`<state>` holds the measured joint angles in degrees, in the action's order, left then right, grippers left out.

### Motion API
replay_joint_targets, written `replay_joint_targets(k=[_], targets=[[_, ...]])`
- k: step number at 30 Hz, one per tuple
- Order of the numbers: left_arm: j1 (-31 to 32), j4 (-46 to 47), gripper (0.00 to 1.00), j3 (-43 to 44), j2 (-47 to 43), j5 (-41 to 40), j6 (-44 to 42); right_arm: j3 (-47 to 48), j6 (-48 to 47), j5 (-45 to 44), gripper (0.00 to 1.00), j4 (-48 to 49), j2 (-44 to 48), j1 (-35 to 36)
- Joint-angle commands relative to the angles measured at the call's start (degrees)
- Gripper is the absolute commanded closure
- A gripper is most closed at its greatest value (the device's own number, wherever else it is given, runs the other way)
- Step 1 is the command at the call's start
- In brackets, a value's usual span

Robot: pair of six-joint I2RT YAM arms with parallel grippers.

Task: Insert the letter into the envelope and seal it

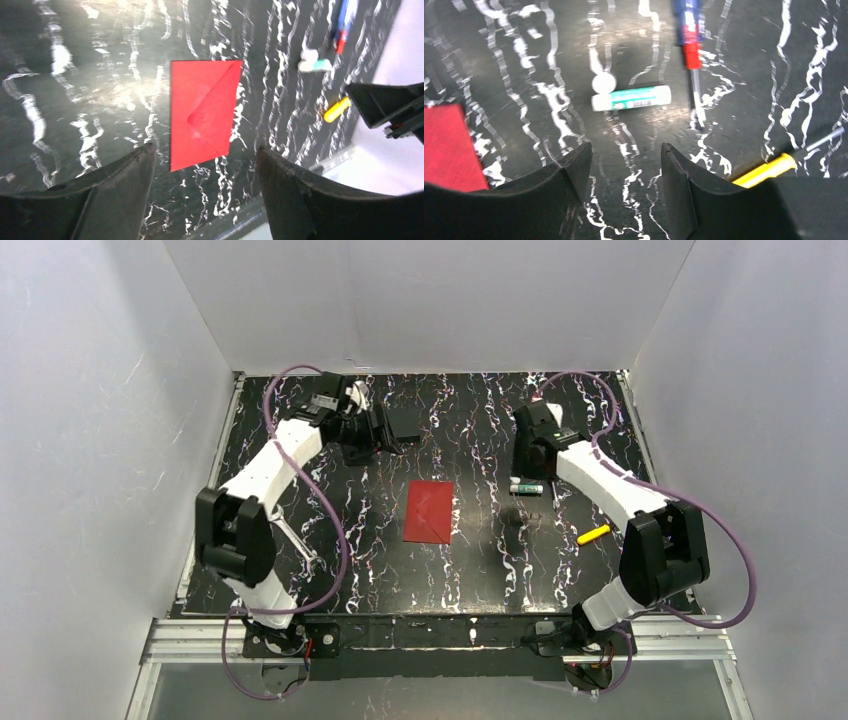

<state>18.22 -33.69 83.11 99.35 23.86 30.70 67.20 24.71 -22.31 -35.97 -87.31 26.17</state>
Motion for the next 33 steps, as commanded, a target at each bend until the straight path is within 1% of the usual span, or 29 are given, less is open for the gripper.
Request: replay_joint_targets(k=[1, 2, 3, 5, 8, 9, 12, 14, 16, 19, 23, 26, 27, 30, 33], targets=[[-0.73, -4.77, 0.24, -4.11, -9.16, -20.41, 0.27, 0.95, 7.69, -1.38, 0.38, -2.9, -1.02, -5.88], [-0.73, -5.17, 0.17, -4.88, -10.92, -26.14, 0.39, 0.4, 9.5, -1.27, 0.38, -2.08, -1.13, -6.74], [-0.79, -5.3, 0.12, -5.61, -12.51, -29.93, 0.66, -0.17, 11.45, -1.02, 0.38, -1.17, -1.27, -7.63], [-1.01, -5.73, 0.02, -6.7, -14.98, -34.98, 1.37, -0.74, 14.42, 0.13, 0.41, 0.84, -2.26, -8.89], [-1.36, -5.76, 0.02, -7.71, -17.86, -37.88, 2.43, 1.14, 14.71, 2.83, 0.46, 1.33, -5.82, -9.56], [-1.56, -5.39, 0.02, -8.08, -18.62, -37.64, 2.73, 2.71, 13.63, 3.31, 0.47, 0.59, -7.14, -9.56], [-1.95, -2.54, 0.02, -9.4, -20.52, -33.92, 2.59, 3.39, 8.83, 4.22, 0.47, 0.56, -9.23, -9.56], [-1.97, -1.24, 0.02, -9.8, -21.27, -31.5, 2.64, 3.14, 8.88, 3.24, 0.45, -1.23, -9.1, -9.96], [-1.98, -0.88, 0.02, -9.83, -21.58, -30.23, 2.99, 2.8, 12.98, 2.62, 0.41, -3.64, -8.52, -10.76], [-1.98, -0.61, 0.02, -9.43, -21.5, -29.62, 3.58, 2.59, 19.55, 5.53, 0.42, -3.46, -8.35, -11.14], [-1.96, -0.28, 0.02, -9.01, -21.16, -29.18, 3.51, 3.47, 28.72, 4.09, 0.44, -2.84, -11.37, -11.14], [-1.97, -0.32, 0.02, -8.97, -21.0, -29.19, 3.04, 6.12, 34.42, 1.99, 0.53, -7.16, -14.9, -11.14], [-1.97, -0.32, 0.02, -9.02, -20.94, -29.21, 2.91, 6.88, 35.61, 1.58, 0.54, -8.17, -15.73, -11.14], [-1.96, 0.04, 0.02, -9.69, -20.79, -29.36, 2.77, 6.65, 37.86, 0.81, 0.54, -7.92, -16.73, -11.14], [-1.98, 0.37, 0.02, -10.18, -20.29, -29.08, 3.08, 6.29, 37.56, 0.86, 0.53, -6.03, -17.97, -11.14]])
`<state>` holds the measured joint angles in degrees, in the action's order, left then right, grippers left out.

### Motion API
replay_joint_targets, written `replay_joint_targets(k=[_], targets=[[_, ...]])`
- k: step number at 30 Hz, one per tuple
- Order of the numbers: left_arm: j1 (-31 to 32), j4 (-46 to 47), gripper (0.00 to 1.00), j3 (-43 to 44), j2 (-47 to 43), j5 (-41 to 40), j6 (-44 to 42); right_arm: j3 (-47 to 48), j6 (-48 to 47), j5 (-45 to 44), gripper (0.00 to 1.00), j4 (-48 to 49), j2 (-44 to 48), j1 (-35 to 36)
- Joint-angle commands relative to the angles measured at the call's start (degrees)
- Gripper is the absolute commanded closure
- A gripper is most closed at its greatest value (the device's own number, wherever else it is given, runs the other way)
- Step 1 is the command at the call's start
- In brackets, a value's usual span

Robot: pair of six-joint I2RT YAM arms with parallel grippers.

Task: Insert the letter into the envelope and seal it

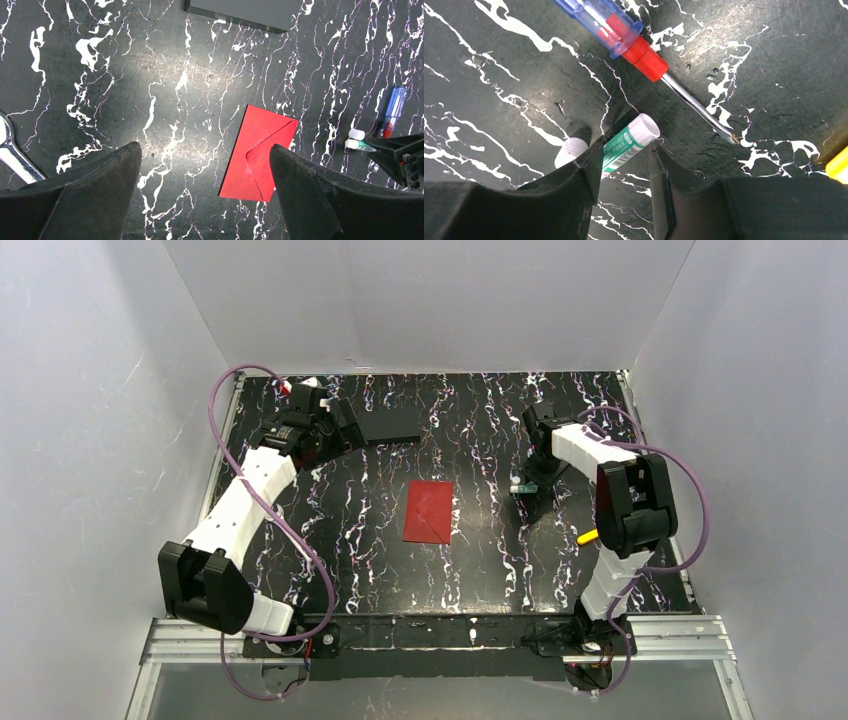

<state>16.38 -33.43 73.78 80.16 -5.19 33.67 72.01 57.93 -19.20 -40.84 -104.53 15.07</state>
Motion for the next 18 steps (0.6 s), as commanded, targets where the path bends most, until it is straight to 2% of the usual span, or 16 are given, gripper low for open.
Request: replay_joint_targets(k=[1, 11, 13, 14, 17, 18], targets=[[-0.17, 0.12, 0.02, -0.83, -0.83, 0.07, 0.16, 1.73, 3.97, -2.31, 0.53, -1.44, -1.33, -0.04], [-0.12, 0.91, 0.02, -0.4, 0.61, 2.69, 0.26, -1.5, 4.02, -3.41, 0.58, -0.75, -1.79, -0.04], [-0.12, 0.91, 0.02, -0.27, 0.9, 3.54, 0.34, -2.69, 3.74, -3.23, 0.63, -0.13, -1.74, -0.04], [-0.12, 0.9, 0.02, -0.16, 1.02, 4.02, 0.34, -3.2, 3.69, -3.21, 0.66, 0.1, -1.66, -0.04], [-0.13, 0.95, 0.02, 0.0, 1.01, 6.07, 0.16, -3.91, 1.9, -1.75, 0.93, 0.87, -0.82, -0.04], [-0.2, 1.1, 0.02, -0.04, 0.94, 7.77, -0.02, -3.66, 0.94, -1.01, 0.97, 0.63, -0.12, 0.04]])
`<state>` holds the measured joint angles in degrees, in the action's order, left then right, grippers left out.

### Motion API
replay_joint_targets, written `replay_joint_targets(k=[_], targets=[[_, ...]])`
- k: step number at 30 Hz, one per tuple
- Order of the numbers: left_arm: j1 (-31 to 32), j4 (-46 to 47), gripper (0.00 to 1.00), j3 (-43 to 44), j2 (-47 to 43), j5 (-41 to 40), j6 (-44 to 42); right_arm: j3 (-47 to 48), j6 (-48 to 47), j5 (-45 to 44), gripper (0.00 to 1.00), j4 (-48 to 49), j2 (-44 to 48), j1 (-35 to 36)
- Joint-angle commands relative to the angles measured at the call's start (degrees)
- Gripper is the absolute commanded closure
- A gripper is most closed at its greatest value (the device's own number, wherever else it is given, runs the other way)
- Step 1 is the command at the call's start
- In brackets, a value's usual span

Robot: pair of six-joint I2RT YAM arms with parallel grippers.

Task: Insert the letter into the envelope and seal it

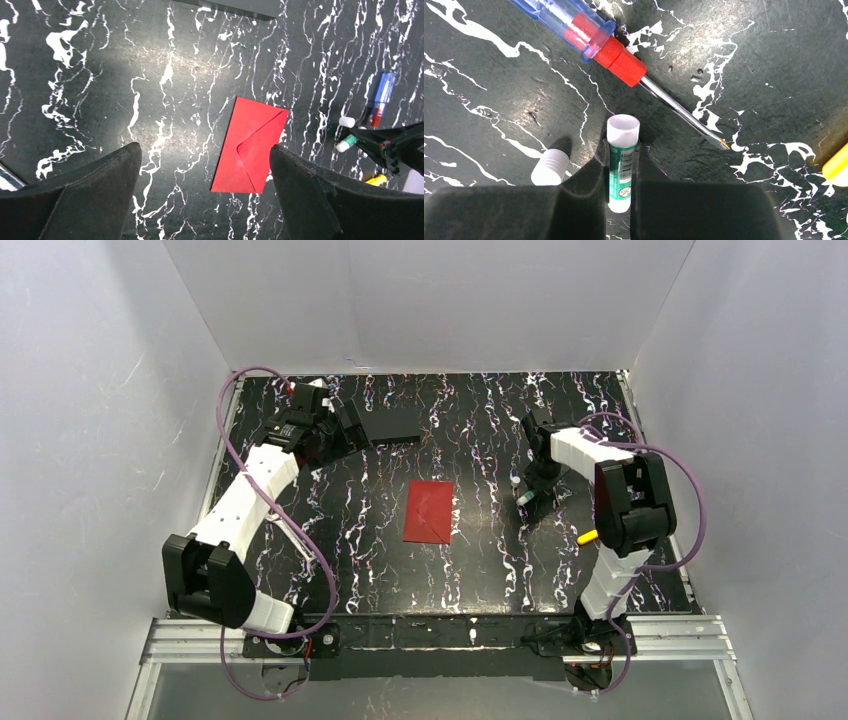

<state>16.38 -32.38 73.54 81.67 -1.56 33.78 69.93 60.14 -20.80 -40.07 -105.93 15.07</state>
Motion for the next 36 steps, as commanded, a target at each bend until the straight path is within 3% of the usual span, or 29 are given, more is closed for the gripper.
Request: replay_joint_targets(k=[1, 5, 11, 14, 17, 21, 29, 36], targets=[[-0.2, 0.37, 0.02, 0.02, -0.68, 5.97, -0.57, -1.17, -2.39, 1.03, 0.98, -1.03, 2.16, 0.23], [0.01, 4.03, 0.02, -1.46, -1.19, 16.94, -2.04, -0.58, -8.38, 2.76, 0.99, -1.39, 10.77, 2.24], [3.46, 13.89, 0.02, -3.48, -0.06, 34.28, -1.13, -4.29, -18.74, 23.62, 0.99, 14.56, 24.84, 6.49], [6.18, 24.11, 0.02, -4.29, 0.95, 43.49, 0.91, -5.96, -21.77, 35.09, 0.99, 25.44, 28.89, 10.58], [8.05, 39.61, 0.05, -5.98, 2.06, 54.57, 8.46, -7.0, -20.63, 43.23, 0.99, 35.13, 30.61, 13.44], [9.38, 41.33, 0.13, -3.2, 3.35, 57.99, 8.5, -6.59, -16.7, 46.75, 0.99, 43.86, 31.64, 15.2], [9.96, 44.86, 0.29, -4.13, 2.12, 57.7, 10.4, -5.33, -14.12, 47.98, 0.99, 48.08, 32.06, 15.6], [10.15, 56.94, 0.6, -6.07, 5.06, 56.21, 23.5, -6.11, -11.0, 47.8, 0.99, 51.78, 31.44, 15.6]])
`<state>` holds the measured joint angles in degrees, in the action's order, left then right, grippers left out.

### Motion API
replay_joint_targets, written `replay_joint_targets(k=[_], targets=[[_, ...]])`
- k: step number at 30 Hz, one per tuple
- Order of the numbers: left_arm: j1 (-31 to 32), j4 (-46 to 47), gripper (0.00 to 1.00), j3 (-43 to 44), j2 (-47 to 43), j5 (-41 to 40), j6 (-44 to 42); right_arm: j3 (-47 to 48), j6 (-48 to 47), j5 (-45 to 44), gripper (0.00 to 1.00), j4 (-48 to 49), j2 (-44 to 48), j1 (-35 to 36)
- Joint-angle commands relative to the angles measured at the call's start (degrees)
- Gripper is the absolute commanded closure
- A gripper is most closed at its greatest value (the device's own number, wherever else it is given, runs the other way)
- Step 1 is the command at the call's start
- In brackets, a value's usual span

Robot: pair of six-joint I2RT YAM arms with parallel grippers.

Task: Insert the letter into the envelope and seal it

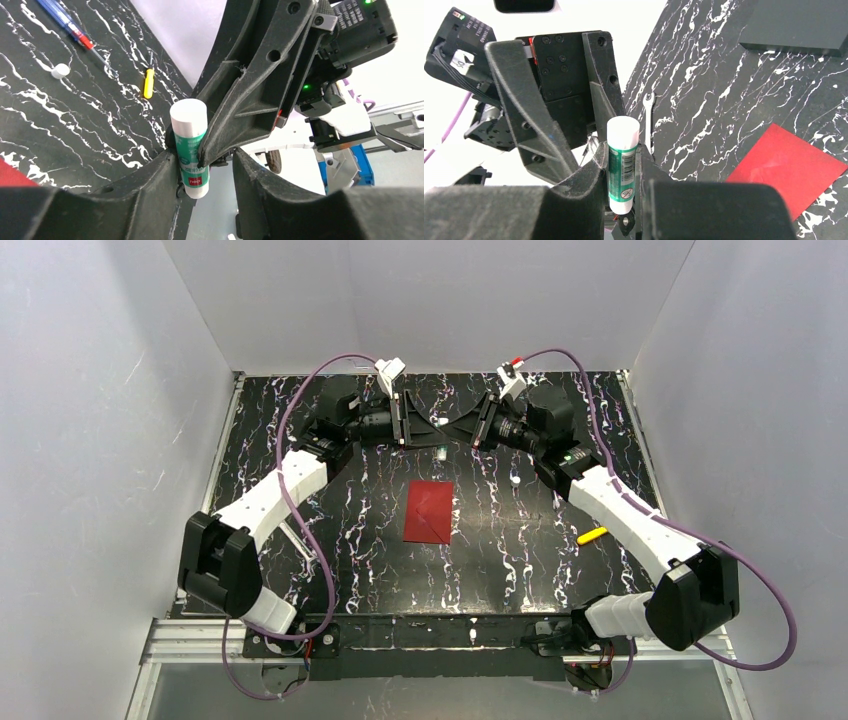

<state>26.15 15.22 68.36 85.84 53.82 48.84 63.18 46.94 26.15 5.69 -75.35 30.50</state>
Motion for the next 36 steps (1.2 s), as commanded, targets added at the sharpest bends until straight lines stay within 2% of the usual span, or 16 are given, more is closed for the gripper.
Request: replay_joint_targets(k=[1, 7, 20, 24, 27, 29, 31, 32, 34, 36], targets=[[0.39, 11.5, 0.61, -1.51, 1.18, 0.78, 10.32, 0.51, 2.68, 0.22, 0.99, 6.37, 1.01, 0.17], [0.41, 16.3, 0.65, -3.25, 1.49, 0.41, 14.01, -0.27, 4.46, -3.64, 0.99, 9.3, 2.05, 0.13], [0.38, 19.03, 0.66, -2.88, 2.58, 2.15, 14.07, -1.74, 10.37, -2.68, 0.99, 14.79, 0.88, -0.07], [0.36, 19.31, 0.77, -2.6, 2.88, 1.92, 14.26, -1.47, 10.05, -1.79, 0.99, 14.49, 0.26, -0.09], [0.31, 19.44, 0.79, -2.45, 3.03, 1.28, 14.5, -1.05, 8.36, -1.31, 0.99, 12.43, 0.04, -0.09], [0.22, 19.49, 0.85, -2.45, 3.06, 0.87, 14.33, -0.33, 6.02, -0.94, 0.99, 9.81, -0.21, -0.09], [0.07, 19.5, 0.97, -2.46, 3.25, 0.99, 14.11, 0.76, 3.85, -1.16, 0.9, 6.37, -0.28, -0.09], [-0.02, 19.49, 1.0, -2.54, 3.29, 1.25, 13.87, 1.25, 2.7, -1.78, 0.81, 4.88, -0.05, -0.09], [-0.33, 19.49, 1.0, -2.81, 3.24, 2.09, 13.0, 2.11, 1.08, -4.13, 0.6, 1.79, 0.75, -0.16], [-0.6, 19.49, 1.0, -3.23, 2.84, 3.48, 11.27, 2.18, 0.33, -5.57, 0.46, 0.88, 1.97, -0.47]])
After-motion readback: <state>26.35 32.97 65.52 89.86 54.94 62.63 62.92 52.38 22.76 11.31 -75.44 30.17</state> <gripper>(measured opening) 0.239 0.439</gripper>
